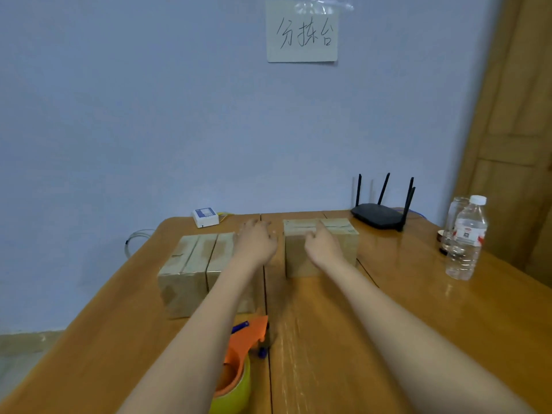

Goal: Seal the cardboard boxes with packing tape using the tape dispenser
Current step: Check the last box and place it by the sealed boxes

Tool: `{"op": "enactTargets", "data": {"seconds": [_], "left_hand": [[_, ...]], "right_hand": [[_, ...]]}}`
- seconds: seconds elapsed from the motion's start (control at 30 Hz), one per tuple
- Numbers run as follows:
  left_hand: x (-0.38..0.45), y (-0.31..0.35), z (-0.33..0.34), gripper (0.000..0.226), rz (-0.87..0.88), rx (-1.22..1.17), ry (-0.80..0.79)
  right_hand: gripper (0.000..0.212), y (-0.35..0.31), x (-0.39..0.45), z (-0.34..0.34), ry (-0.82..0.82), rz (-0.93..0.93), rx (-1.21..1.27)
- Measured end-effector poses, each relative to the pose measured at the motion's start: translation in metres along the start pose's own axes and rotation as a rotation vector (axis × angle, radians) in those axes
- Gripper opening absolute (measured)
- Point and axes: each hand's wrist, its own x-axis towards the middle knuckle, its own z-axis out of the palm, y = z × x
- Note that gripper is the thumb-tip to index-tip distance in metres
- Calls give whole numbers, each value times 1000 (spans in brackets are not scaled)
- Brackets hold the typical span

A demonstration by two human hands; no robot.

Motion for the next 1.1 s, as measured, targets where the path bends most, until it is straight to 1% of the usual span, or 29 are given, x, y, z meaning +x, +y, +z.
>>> {"op": "enactTargets", "data": {"seconds": [0.07,0.13,0.23,0.3,0.4,0.47,0.5,0.6,0.67,0.73,0.8,0.93,1.0,1.07,1.1], "left_hand": [[14,22,19,55,-38,-152,-97],[26,33,39,66,-118,-299,-163],[44,34,66,77,-242,-468,-163],[42,41,71,74,-290,-577,-111],[43,47,84,65,-346,-689,-87],[45,48,90,60,-355,-748,-57],[44,49,91,58,-369,-777,-41],[34,56,81,50,-341,-826,10],[24,60,70,45,-305,-811,35],[12,62,58,43,-270,-797,6],[-4,65,50,44,-227,-775,-74],[-39,68,39,37,-156,-798,-196],[-55,69,38,47,-145,-828,-257],[-73,70,40,61,-148,-829,-309],[-83,72,41,64,-148,-794,-323]], "right_hand": [[62,18,18,-19,57,29,-41],[63,36,35,-34,87,90,-66],[65,64,58,-46,120,198,-15],[63,79,68,-47,108,259,88],[44,91,71,-44,97,316,213],[33,90,65,-46,145,316,271],[31,88,59,-50,188,311,294],[41,79,28,-69,297,259,338],[38,75,-1,-86,310,225,321],[33,71,-32,-103,282,221,253],[36,67,-67,-120,224,235,223],[61,66,-131,-138,95,262,243],[63,69,-156,-139,4,280,220],[58,70,-174,-137,-87,263,172],[56,70,-181,-136,-115,240,141]]}}
